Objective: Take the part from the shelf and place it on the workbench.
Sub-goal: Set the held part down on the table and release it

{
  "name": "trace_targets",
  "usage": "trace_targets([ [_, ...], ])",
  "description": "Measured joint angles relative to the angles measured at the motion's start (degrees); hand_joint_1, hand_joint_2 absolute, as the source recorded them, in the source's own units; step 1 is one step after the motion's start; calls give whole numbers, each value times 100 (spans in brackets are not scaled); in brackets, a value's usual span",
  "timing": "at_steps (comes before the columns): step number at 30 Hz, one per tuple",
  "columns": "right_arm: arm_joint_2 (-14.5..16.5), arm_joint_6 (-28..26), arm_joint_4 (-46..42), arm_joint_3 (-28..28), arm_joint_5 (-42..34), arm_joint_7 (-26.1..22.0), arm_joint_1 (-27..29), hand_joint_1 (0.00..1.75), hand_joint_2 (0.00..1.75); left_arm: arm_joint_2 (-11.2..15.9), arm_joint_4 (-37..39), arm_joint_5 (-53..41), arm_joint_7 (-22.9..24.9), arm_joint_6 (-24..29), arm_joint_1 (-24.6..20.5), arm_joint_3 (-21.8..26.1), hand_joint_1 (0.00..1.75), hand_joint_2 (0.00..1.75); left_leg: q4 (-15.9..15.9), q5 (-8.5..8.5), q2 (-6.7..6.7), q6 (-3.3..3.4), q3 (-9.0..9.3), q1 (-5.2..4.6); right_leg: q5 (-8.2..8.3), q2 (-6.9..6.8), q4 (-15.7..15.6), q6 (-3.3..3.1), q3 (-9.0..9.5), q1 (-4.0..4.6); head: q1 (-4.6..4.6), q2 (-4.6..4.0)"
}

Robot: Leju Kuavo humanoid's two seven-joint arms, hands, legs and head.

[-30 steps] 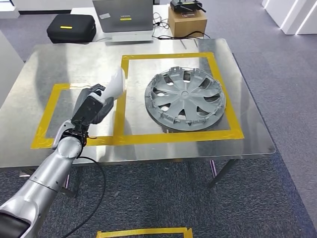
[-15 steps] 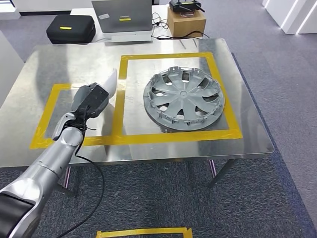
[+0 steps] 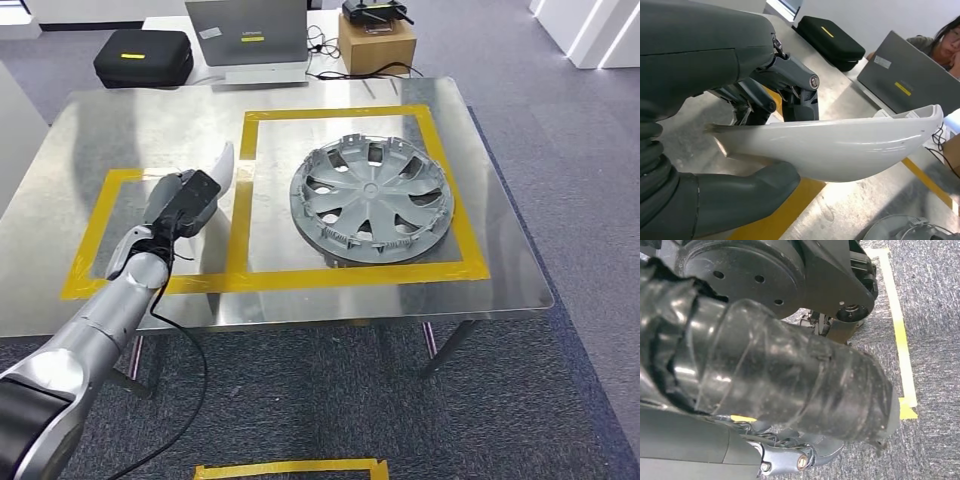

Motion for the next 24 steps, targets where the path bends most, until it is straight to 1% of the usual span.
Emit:
trace_targets([
  [5,-7,4,2,1,5,-3,0,0,0,-6,60,-58,63,49,-12,0,175,175,0,0,0,0,-1,0,0,0,1,0,1,0,0,0],
  [9,-9,41,3,16,80,-52,-5,0,0,97,311,-681,581,638,-52,9,175,175,-1,0,6,-1,0,3,0,12,4,-1,-2,2,1,0],
  [13,-10,54,10,26,118,-67,9,0,0,230,625,-1136,725,949,-69,90,175,175,0,0,14,-1,-1,4,0,16,5,-3,-9,5,-2,0],
  [18,-10,63,12,25,157,-70,-4,0,0,325,870,-1671,1110,999,-74,113,175,175,-1,0,11,-2,-5,7,-2,8,7,-5,-9,9,-1,0],
  [24,-10,74,21,25,179,-70,-6,0,0,349,1029,-1826,1256,997,-73,128,175,175,-1,0,12,-2,-5,6,-2,12,7,-5,-9,9,1,0],
])
